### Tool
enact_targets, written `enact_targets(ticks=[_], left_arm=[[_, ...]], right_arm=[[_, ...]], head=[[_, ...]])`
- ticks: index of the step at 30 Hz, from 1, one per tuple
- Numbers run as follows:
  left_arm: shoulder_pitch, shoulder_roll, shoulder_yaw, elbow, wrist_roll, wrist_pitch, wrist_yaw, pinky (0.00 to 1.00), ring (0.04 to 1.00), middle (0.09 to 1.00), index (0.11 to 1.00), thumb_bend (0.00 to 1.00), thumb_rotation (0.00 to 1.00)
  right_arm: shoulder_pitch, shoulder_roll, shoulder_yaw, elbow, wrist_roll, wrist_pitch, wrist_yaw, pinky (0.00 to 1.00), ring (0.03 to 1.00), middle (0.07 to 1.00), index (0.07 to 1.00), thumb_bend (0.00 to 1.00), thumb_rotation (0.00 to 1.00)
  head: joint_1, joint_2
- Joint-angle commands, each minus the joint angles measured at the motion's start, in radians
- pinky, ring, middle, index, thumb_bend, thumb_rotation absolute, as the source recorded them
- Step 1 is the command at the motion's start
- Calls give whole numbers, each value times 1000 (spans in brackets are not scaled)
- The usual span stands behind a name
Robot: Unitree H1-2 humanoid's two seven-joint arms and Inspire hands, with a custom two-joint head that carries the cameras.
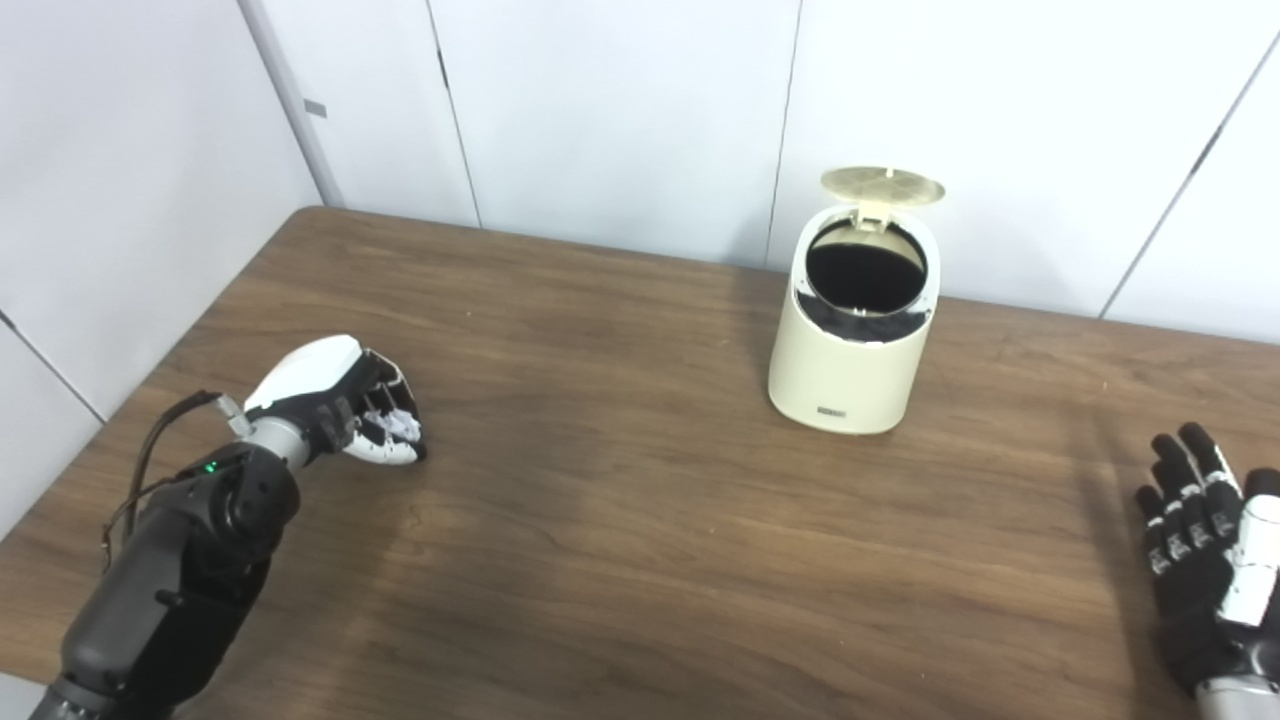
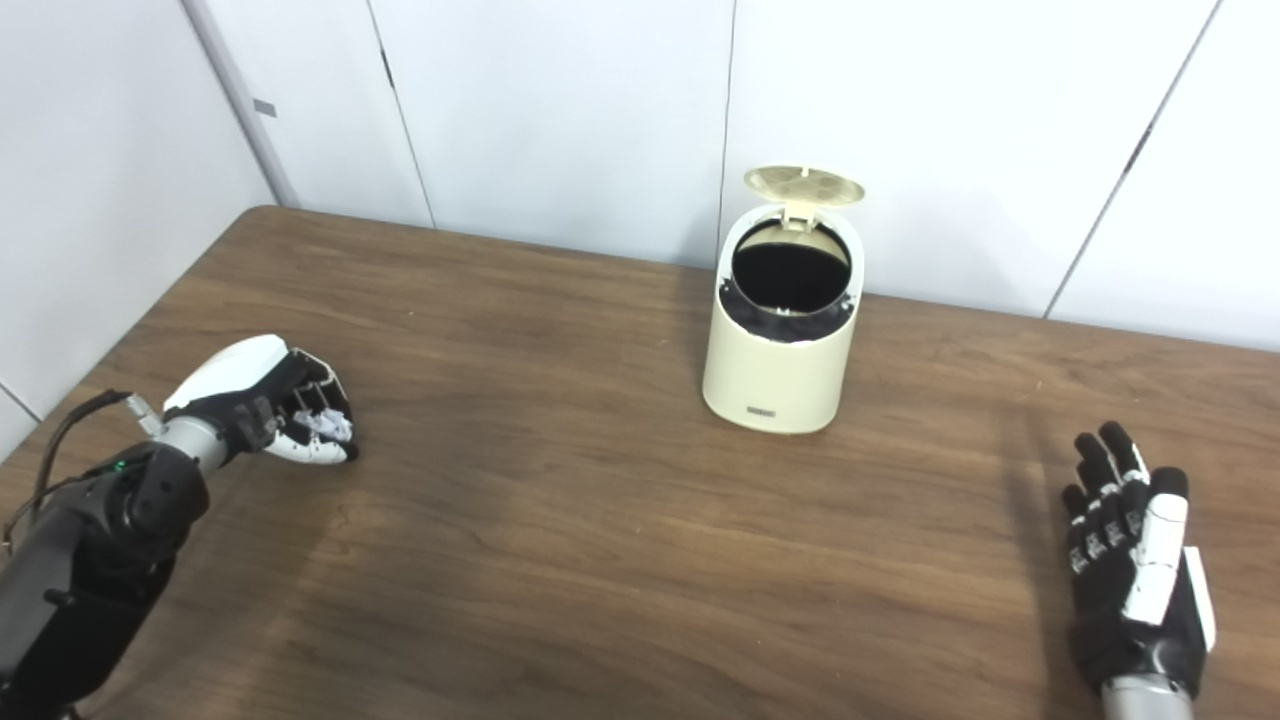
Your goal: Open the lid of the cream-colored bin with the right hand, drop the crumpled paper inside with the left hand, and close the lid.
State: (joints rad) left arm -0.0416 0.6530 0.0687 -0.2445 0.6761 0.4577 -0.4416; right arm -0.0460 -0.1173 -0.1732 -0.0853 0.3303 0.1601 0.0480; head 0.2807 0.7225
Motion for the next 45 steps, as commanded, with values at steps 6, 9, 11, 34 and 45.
enact_targets(ticks=[6, 9, 11, 34, 45], left_arm=[[-26, 30, 17, -5, -14, -3, 20, 379, 390, 482, 513, 500, 0], [-25, 33, 15, -1, -18, -4, 29, 392, 404, 489, 506, 501, 0], [-24, 33, 12, -6, -13, 2, 26, 390, 397, 490, 507, 501, 0], [-44, -39, 3, -105, 25, -41, 151, 524, 473, 521, 457, 500, 0], [-103, -144, -47, -224, 126, -21, 165, 336, 404, 496, 491, 475, 0]], right_arm=[[7, 4, -2, 2, 15, 21, 12, 1000, 994, 928, 930, 410, 1000], [7, 4, -4, 4, 16, 20, 12, 1000, 990, 923, 926, 411, 1000], [7, 3, -4, 4, 13, 19, 10, 1000, 987, 920, 923, 416, 1000], [9, 18, -4, -13, 7, 37, -4, 1000, 983, 911, 909, 418, 1000], [2, 16, 4, -13, -9, 30, 1, 1000, 986, 916, 931, 425, 1000]], head=[[0, 1], [-2, 1], [-3, 2], [-14, -3], [-31, -2]])
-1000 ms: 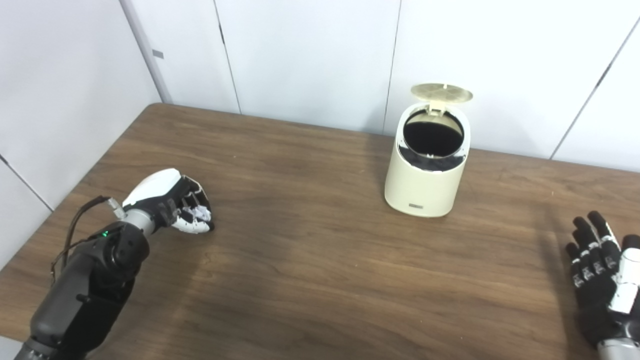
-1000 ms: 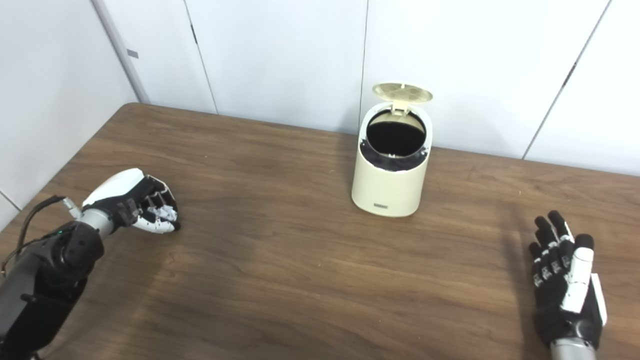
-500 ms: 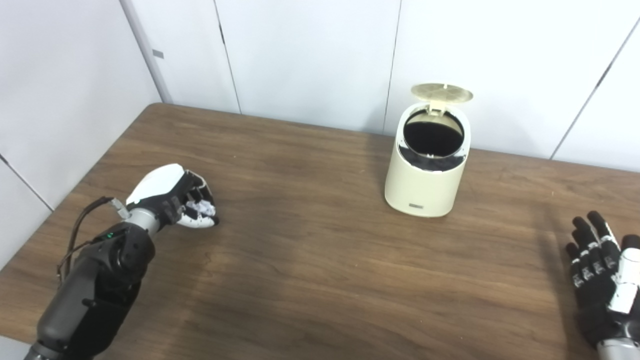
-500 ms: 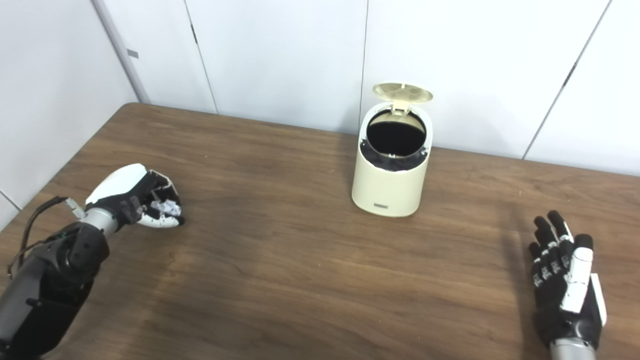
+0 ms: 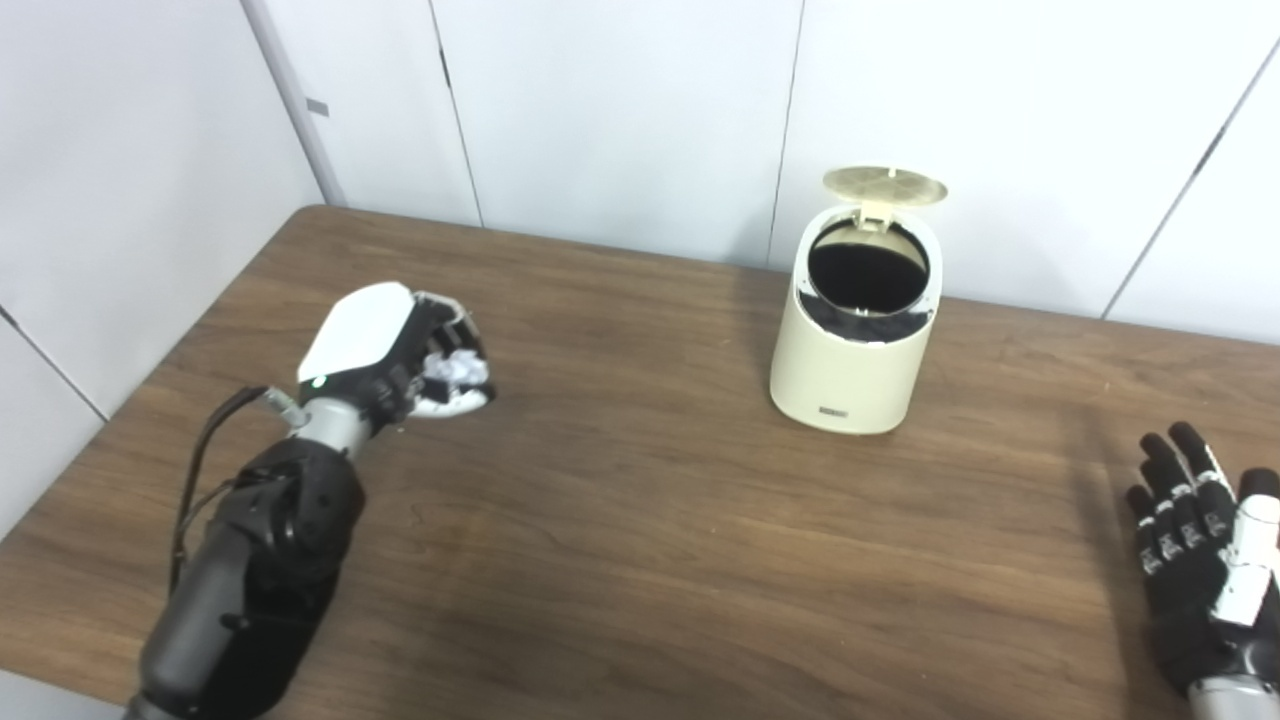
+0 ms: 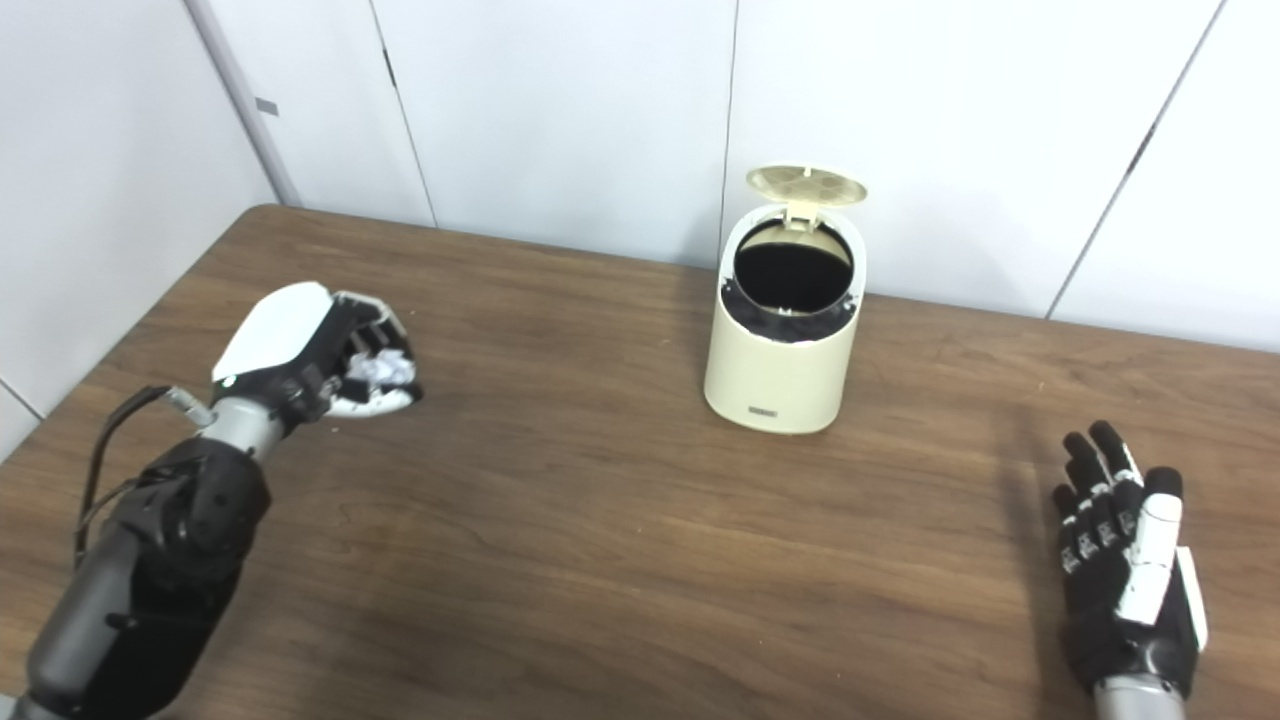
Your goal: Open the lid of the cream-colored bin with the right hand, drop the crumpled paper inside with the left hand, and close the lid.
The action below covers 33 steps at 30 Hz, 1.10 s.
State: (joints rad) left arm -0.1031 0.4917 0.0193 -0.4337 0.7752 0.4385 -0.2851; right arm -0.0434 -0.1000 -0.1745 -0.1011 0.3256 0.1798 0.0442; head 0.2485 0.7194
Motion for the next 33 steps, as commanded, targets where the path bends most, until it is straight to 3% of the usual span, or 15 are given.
enact_targets(ticks=[1, 6, 18, 33], left_arm=[[-50, 11, -5, -41, 28, -10, 7, 333, 403, 496, 492, 474, 0], [-89, -3, -36, -50, 23, -32, -3, 331, 385, 484, 500, 472, 0], [-201, -100, -115, -44, 84, -19, -47, 314, 377, 479, 504, 470, 0], [-342, -208, -189, 32, 110, -16, -59, 374, 397, 500, 476, 476, 0]], right_arm=[[-2, -3, 6, 6, -4, 5, 9, 1000, 987, 917, 935, 425, 1000], [-7, -2, 6, 11, -3, 1, 13, 1000, 987, 918, 934, 431, 1000], [-5, -1, 6, 9, -7, -10, 16, 1000, 977, 911, 965, 437, 1000], [-13, 11, 17, -4, -64, 2, -11, 980, 944, 910, 941, 356, 1000]], head=[[-3, 0], [-19, 2], [-79, 8], [-110, 7]])
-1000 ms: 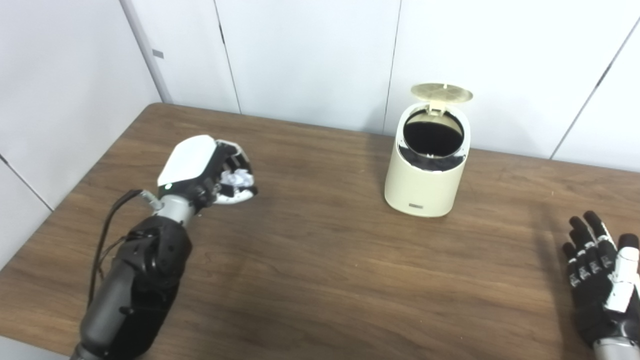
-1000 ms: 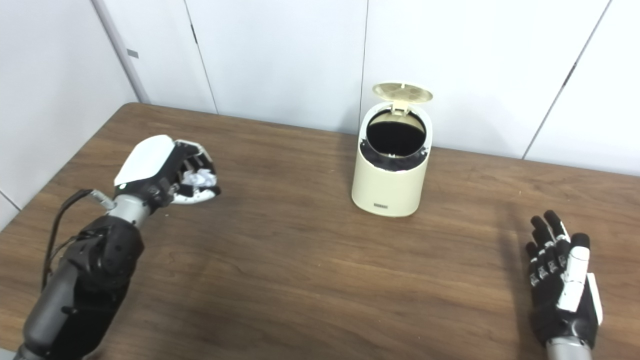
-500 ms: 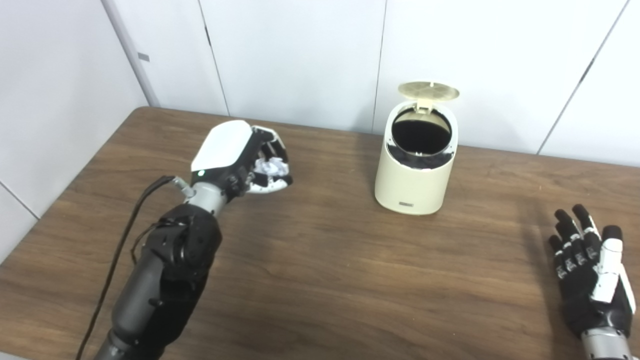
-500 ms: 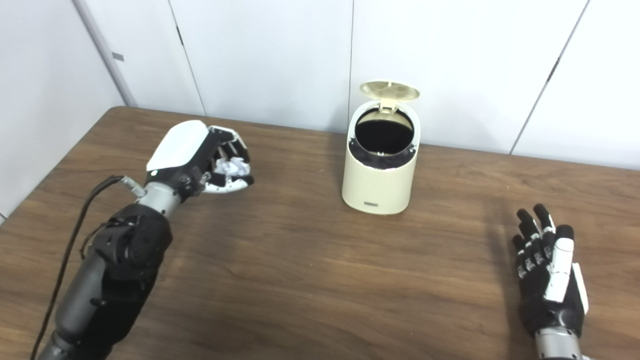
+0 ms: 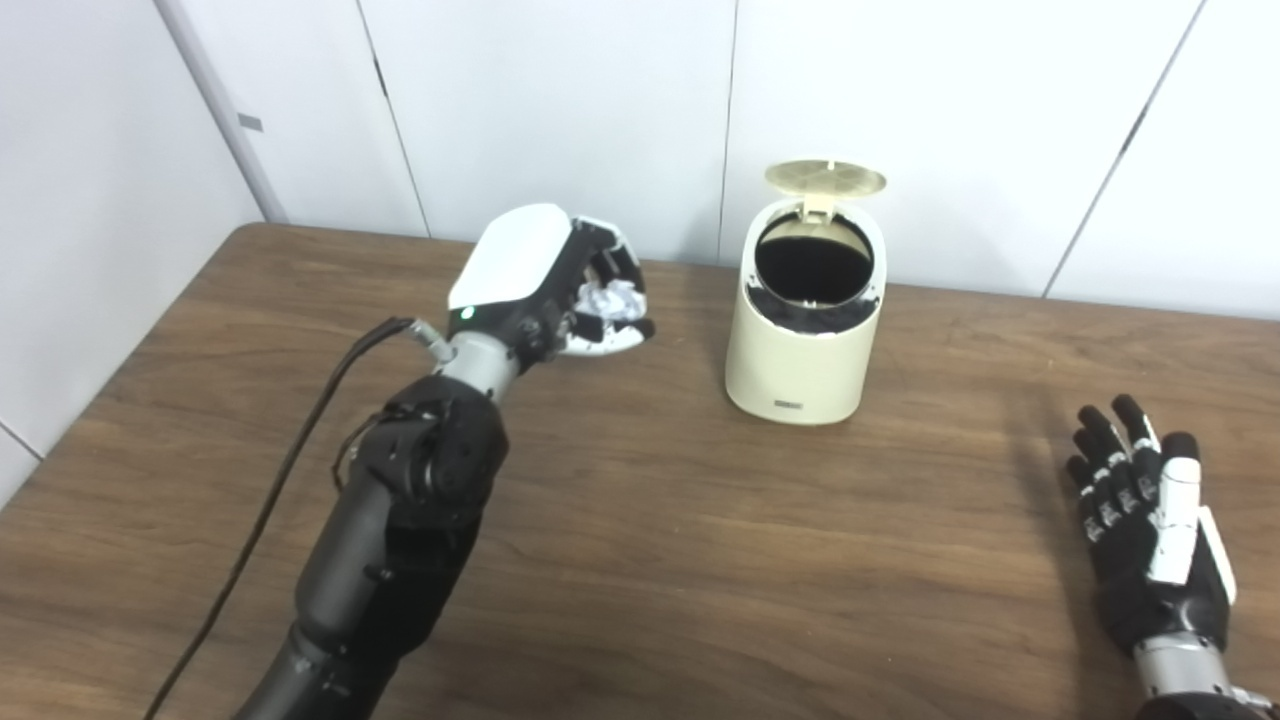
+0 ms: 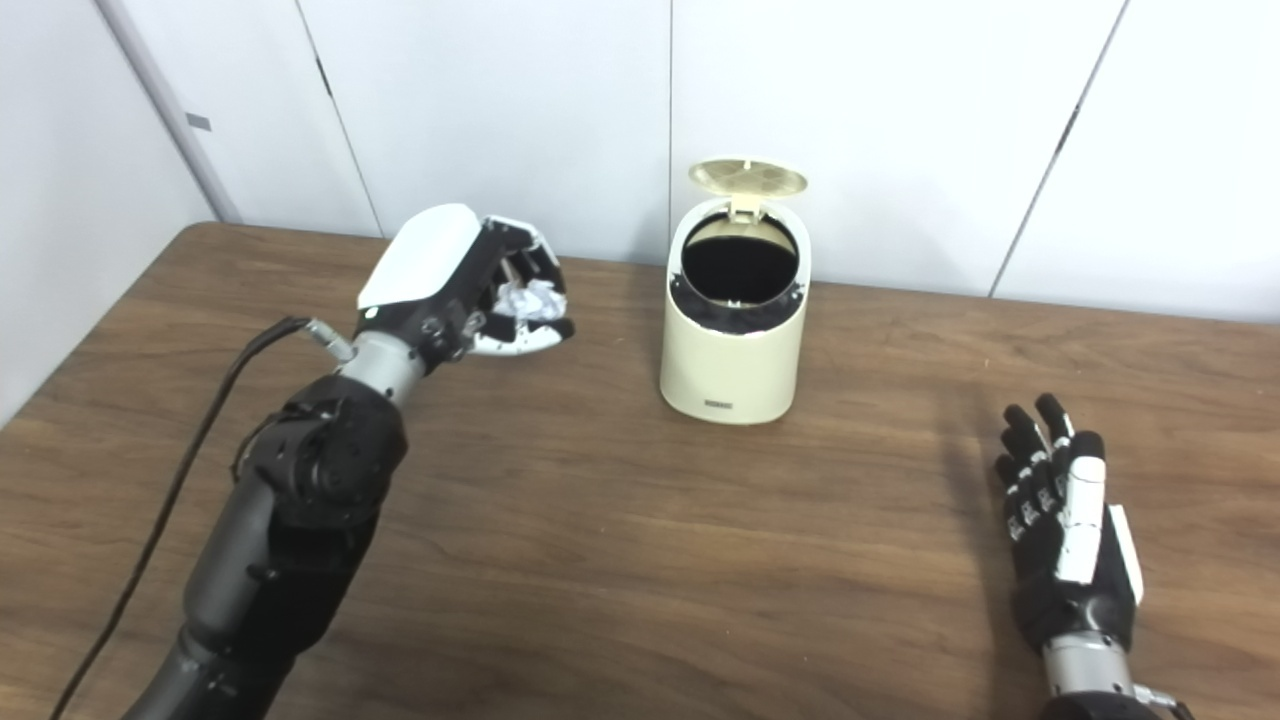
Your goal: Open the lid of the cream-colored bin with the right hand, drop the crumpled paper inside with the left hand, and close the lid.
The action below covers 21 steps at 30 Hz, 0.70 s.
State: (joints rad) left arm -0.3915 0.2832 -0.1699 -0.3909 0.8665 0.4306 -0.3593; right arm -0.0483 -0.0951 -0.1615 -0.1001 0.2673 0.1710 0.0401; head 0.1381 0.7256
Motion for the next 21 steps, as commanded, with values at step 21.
enact_targets(ticks=[21], left_arm=[[-165, -74, -44, 121, 36, -33, 58, 376, 389, 503, 490, 475, 0]], right_arm=[[-11, 16, 9, 20, 0, -11, 5, 1000, 980, 929, 956, 364, 1000]], head=[[-45, -26]])
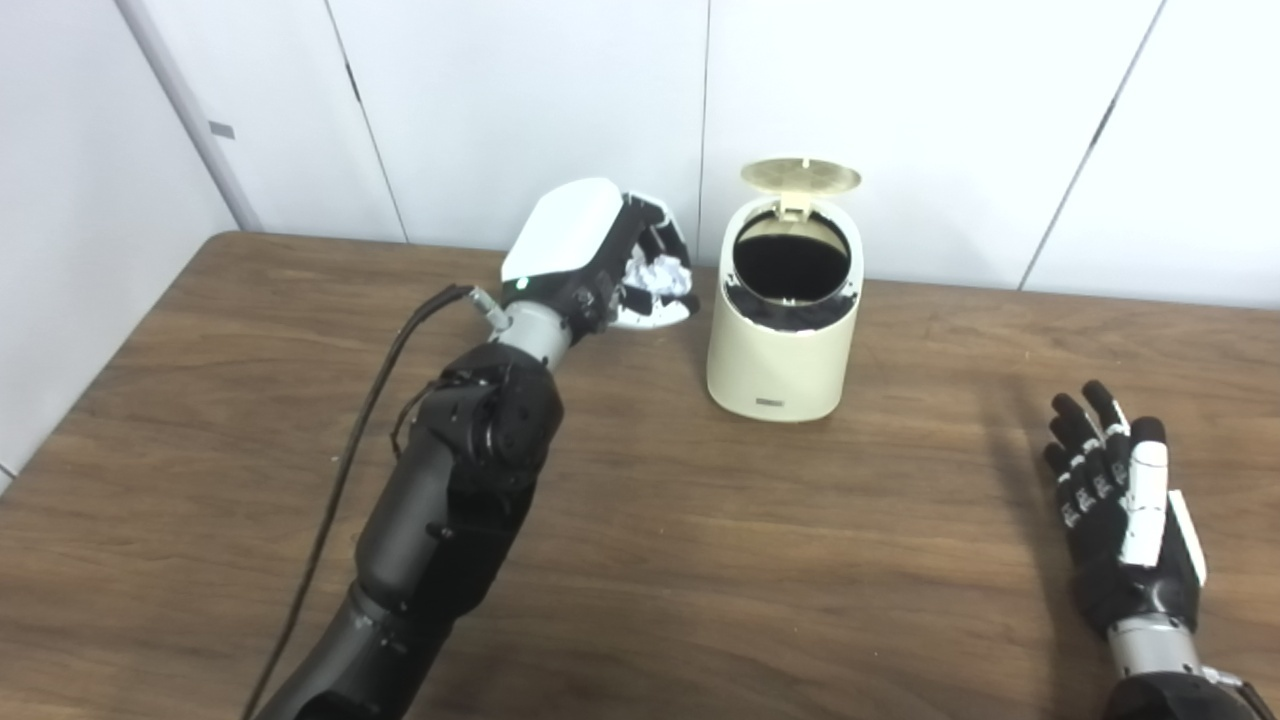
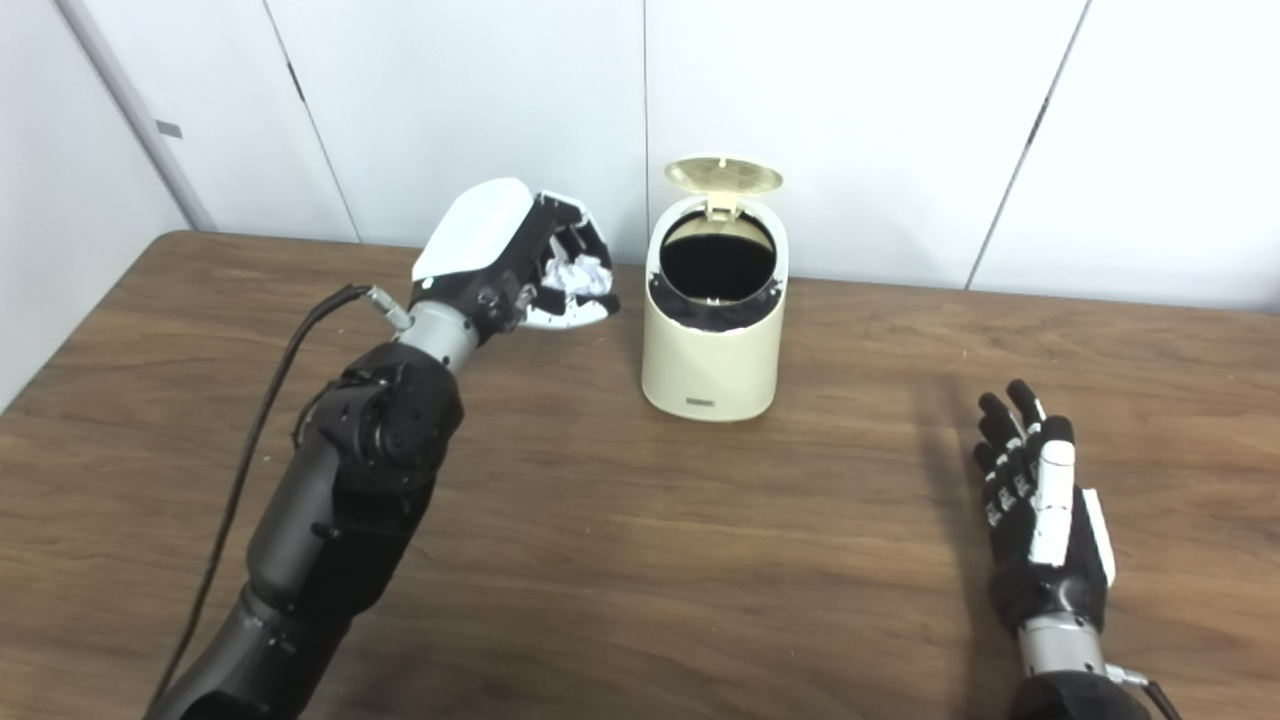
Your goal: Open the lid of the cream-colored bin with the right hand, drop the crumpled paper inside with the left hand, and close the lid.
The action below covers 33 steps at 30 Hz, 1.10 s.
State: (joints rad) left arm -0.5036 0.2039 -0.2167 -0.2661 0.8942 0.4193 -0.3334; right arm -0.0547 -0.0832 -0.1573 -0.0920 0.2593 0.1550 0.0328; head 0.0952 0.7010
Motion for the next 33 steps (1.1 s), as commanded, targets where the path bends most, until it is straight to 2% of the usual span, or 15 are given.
enact_targets(ticks=[1, 6, 10, 20, 33], left_arm=[[-60, 5, -1, 5, 9, -28, 36, 383, 390, 502, 491, 475, 0], [-93, -2, -14, 52, -6, -57, 61, 384, 387, 492, 501, 475, 0], [-118, -15, -23, 87, -18, -78, 81, 340, 384, 495, 500, 473, 0], [-157, -42, -38, 145, -25, -75, 110, 341, 382, 498, 496, 472, 0], [-185, -95, -46, 181, -42, -60, 137, 315, 384, 501, 514, 470, 0]], right_arm=[[-3, 5, 5, 12, 11, 6, 12, 1000, 981, 931, 960, 369, 1000], [1, 15, 13, 6, -3, 9, -1, 1000, 947, 919, 946, 386, 1000], [12, 24, 16, -4, -4, 14, -3, 1000, 949, 919, 938, 423, 1000], [24, 30, 29, 3, -15, 0, -4, 1000, 948, 925, 933, 467, 1000], [30, 37, 34, 9, -18, -17, -9, 1000, 953, 919, 923, 443, 1000]], head=[[-4, -1], [-17, -8], [-20, -13], [-38, -28], [-51, -39]])
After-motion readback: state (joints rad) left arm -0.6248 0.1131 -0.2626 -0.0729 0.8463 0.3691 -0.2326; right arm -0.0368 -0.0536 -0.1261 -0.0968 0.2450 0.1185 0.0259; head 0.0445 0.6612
